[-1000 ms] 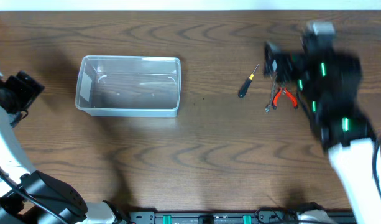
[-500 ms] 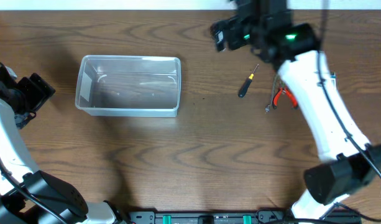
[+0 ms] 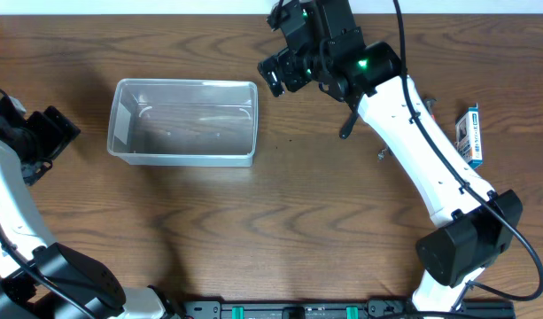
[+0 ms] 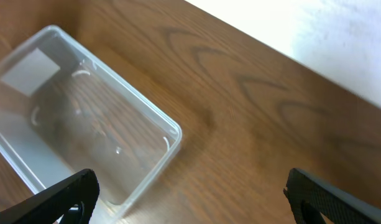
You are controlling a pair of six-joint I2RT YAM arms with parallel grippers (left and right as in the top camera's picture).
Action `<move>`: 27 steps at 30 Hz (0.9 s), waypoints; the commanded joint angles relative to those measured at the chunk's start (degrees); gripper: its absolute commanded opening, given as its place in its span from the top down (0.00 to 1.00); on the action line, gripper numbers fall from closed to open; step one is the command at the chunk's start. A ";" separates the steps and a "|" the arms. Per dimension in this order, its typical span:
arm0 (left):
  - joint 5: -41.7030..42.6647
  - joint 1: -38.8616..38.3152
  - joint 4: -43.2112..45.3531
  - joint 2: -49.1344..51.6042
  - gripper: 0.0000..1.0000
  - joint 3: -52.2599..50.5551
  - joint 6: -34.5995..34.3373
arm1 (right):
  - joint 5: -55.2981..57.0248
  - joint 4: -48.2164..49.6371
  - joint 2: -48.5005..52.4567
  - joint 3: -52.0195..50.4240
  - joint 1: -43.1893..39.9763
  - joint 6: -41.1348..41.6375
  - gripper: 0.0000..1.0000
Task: Pack container
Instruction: 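Swing the right arm over to the container's right end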
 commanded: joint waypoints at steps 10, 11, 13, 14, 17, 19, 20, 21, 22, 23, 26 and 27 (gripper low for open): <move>0.09 -0.28 -0.37 -0.52 0.11 0.61 1.14 | 5.33 -0.57 4.83 1.49 2.56 15.69 0.02; 0.09 -0.26 -0.37 -0.52 0.11 0.61 1.14 | 6.43 -0.81 5.38 1.49 2.97 16.39 0.05; 0.09 -0.28 -0.42 -0.52 0.11 0.61 1.14 | 8.04 -1.44 6.71 1.49 4.02 17.38 0.07; 0.11 -0.28 -0.57 -0.52 0.11 0.61 1.14 | 8.24 -1.84 7.54 1.49 4.63 17.44 0.11; 0.09 -0.26 -0.98 -0.52 0.11 0.61 1.14 | 9.64 -2.99 9.49 1.49 6.40 17.51 0.22; 0.09 -0.26 -1.20 -0.52 0.11 0.61 1.14 | 12.50 -3.63 10.60 1.49 7.52 18.80 0.21; 0.09 -0.26 -1.27 -0.52 0.11 0.61 1.14 | 13.68 -3.76 11.17 1.49 8.11 18.95 0.20; 0.07 -0.26 -1.44 -0.52 0.11 0.61 1.14 | 14.47 -3.80 11.63 1.49 8.61 18.95 0.16; 0.04 -0.26 -1.51 -0.52 0.11 0.61 1.14 | 15.02 -3.80 12.00 1.49 9.01 18.95 0.07; -0.13 -0.28 -1.66 -0.52 0.11 0.61 1.14 | 15.34 -3.78 12.13 1.49 9.42 18.93 0.01; -0.55 -0.26 -2.10 -0.52 0.11 0.61 1.16 | 15.28 -3.21 12.31 1.49 10.14 18.91 0.01; -0.55 -0.26 -2.19 -0.52 0.11 0.61 1.14 | 15.28 -3.02 12.31 1.49 10.25 18.95 0.01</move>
